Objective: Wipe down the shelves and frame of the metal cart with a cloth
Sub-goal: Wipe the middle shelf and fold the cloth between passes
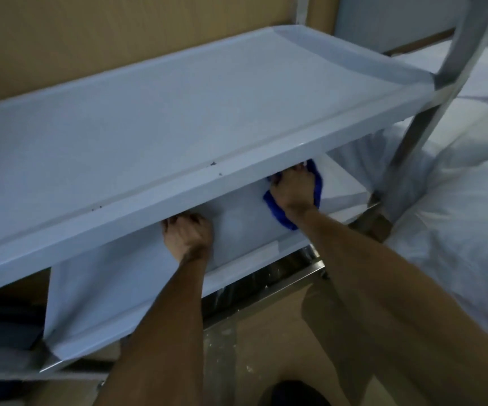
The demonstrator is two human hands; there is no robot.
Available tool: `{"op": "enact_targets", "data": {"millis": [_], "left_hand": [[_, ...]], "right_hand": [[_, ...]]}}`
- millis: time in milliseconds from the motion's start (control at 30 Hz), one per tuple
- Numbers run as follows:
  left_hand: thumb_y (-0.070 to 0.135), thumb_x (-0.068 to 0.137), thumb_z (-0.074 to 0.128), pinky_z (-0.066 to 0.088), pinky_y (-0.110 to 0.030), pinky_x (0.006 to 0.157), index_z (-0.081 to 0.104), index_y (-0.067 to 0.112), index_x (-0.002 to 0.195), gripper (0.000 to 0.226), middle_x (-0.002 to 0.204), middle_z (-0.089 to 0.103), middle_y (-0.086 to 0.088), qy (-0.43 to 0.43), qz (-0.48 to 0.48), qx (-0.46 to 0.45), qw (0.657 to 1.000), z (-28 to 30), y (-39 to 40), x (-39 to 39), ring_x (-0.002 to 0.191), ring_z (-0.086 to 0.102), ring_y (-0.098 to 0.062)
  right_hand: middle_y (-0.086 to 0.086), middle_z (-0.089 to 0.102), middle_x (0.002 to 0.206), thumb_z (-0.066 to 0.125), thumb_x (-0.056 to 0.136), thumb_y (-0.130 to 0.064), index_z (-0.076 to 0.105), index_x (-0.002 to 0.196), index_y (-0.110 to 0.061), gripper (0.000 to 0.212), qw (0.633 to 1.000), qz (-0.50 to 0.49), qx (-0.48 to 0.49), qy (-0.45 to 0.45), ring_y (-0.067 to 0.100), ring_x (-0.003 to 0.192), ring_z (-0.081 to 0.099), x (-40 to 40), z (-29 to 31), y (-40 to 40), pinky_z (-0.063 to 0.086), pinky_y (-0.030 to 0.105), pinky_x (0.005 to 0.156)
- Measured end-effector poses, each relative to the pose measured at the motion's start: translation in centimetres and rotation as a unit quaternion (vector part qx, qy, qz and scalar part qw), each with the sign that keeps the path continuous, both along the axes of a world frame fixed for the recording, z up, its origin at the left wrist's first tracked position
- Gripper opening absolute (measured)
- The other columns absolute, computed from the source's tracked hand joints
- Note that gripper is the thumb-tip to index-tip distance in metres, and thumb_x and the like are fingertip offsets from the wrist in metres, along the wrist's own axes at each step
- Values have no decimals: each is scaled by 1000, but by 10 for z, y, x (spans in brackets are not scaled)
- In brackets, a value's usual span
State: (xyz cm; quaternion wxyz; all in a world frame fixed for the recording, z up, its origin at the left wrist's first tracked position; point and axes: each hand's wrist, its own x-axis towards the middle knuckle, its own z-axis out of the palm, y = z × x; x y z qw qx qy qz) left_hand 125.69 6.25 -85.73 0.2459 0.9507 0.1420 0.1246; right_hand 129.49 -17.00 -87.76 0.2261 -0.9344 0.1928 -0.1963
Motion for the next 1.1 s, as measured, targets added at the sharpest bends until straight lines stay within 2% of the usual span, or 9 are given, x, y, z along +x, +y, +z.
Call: {"op": "enact_targets", "data": {"millis": [100,200,333,467,567,733,833,933,1100], "left_hand": [[23,90,49,46,-39,97,72,0,103,35,117,64,-23,17,-15,-49,999,14,7,-7,116,54,-38],[22,88,51,49,-42,83,70,0,99,31,108,64,-25,5,-53,-41,998,30,17,-42,104,59,-40],[17,90,53,48,-46,82,67,-2,104,27,110,61,-25,-71,-132,67,986,13,35,-89,111,51,-41],[20,96,48,48,-48,89,64,-4,106,30,110,59,-25,-45,-126,46,990,-9,34,-100,110,48,-40],[24,98,42,48,-48,90,63,-3,102,35,106,60,-24,-44,-113,42,992,-10,28,-95,108,49,-38],[29,97,40,46,-46,91,64,1,103,37,109,58,-21,-43,-101,30,994,-9,22,-91,112,48,-35],[27,98,41,45,-44,94,65,0,102,36,106,61,-21,-42,-102,47,993,-9,21,-93,110,49,-33],[25,97,42,44,-42,94,66,2,102,34,104,62,-19,-39,-105,54,992,-4,22,-96,104,51,-31],[31,95,44,42,-42,95,67,12,91,30,84,65,-9,2,-105,122,987,2,33,-103,87,59,-27]], "right_hand": [[13,56,132,43,99,-33,52,137,-26,40,997,73,-14,17,33,120,51,-83,9,51,42,44,102],[13,51,140,46,98,-32,50,138,-26,41,1000,-16,-14,23,34,131,43,-119,4,40,30,47,111],[17,34,152,44,101,-32,47,142,-25,42,993,-98,64,32,36,144,24,-134,19,29,22,49,118],[17,34,153,41,102,-34,40,146,-28,44,989,-103,51,91,37,144,23,-120,27,-15,23,51,117],[18,27,157,39,103,-36,38,147,-27,44,984,-146,49,85,37,146,19,-107,19,-43,19,50,118],[19,33,154,42,101,-39,45,141,-23,43,984,-173,32,34,37,144,26,-94,10,-54,21,47,117],[17,51,136,45,98,-35,56,128,-18,36,983,-179,46,-7,36,129,44,-105,2,-44,31,49,111],[10,53,123,41,99,-37,55,125,-22,33,995,-97,24,-8,29,119,49,-131,-5,11,37,47,108],[11,54,133,37,100,-39,50,129,-26,35,987,150,-48,32,28,127,46,-160,-1,118,32,45,112]]}}
